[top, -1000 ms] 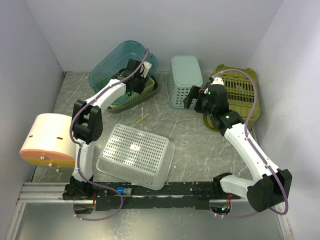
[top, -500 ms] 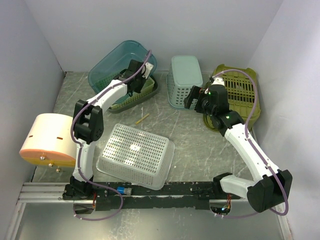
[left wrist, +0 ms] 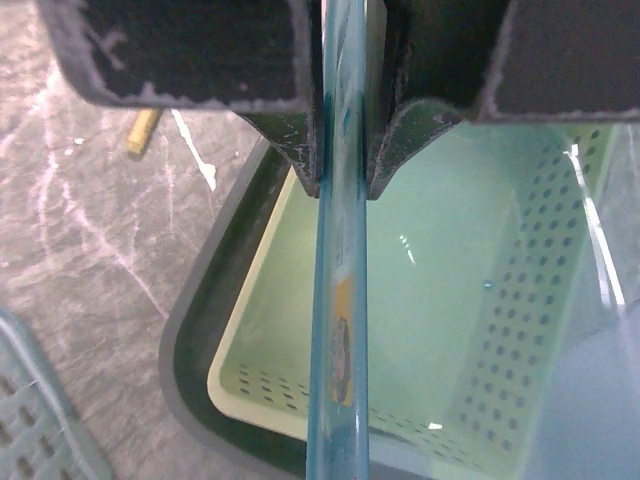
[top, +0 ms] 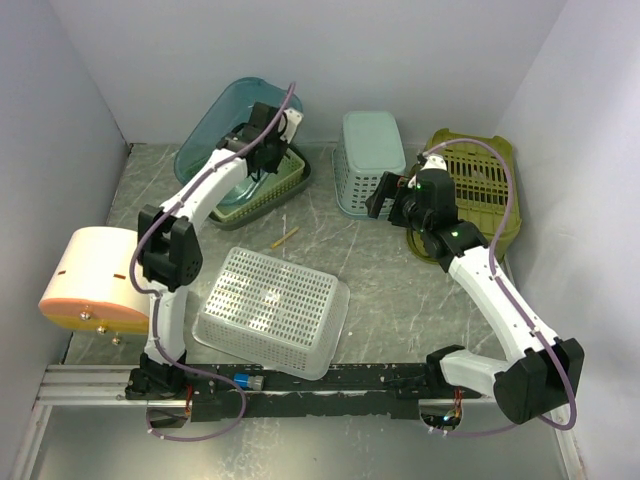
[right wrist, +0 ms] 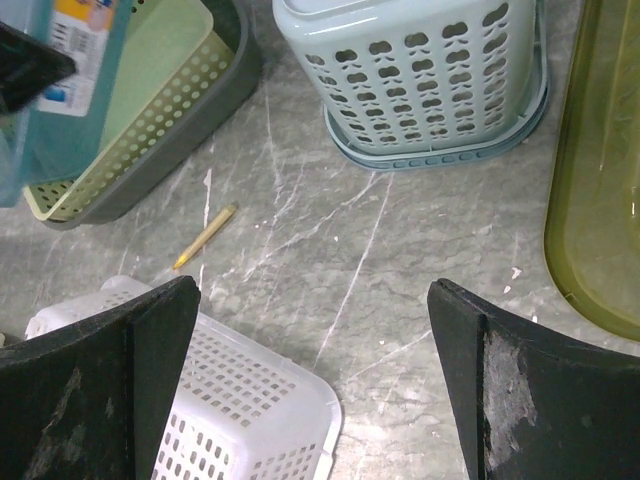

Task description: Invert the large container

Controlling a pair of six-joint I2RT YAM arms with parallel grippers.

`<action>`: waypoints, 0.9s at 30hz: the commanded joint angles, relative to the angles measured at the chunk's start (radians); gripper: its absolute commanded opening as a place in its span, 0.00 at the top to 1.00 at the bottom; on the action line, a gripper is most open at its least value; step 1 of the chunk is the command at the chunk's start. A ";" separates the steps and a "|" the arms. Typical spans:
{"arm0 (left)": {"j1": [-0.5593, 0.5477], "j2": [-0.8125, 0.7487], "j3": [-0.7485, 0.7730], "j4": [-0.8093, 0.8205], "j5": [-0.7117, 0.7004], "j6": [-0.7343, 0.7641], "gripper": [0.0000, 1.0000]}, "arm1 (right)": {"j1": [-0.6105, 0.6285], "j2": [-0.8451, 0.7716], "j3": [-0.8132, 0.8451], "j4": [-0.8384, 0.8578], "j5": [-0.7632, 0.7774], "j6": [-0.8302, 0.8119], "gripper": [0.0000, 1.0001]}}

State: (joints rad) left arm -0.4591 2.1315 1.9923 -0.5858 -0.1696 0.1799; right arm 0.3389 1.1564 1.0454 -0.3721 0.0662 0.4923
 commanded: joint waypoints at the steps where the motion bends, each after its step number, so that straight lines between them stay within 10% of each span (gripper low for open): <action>1: 0.004 -0.164 0.124 -0.032 0.001 -0.043 0.93 | -0.006 0.006 0.028 0.003 -0.018 -0.011 0.00; 9: 0.000 -0.285 0.226 -0.180 0.218 -0.246 0.93 | -0.007 0.002 0.111 -0.036 0.027 -0.080 0.00; 27: -0.173 -0.821 -0.578 0.737 0.803 -1.066 0.93 | -0.012 -0.177 0.410 -0.125 0.415 -0.100 0.00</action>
State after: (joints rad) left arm -0.6209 1.3991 1.5112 -0.2543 0.5007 -0.6170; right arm 0.3340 1.0740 1.4391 -0.5407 0.3408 0.4164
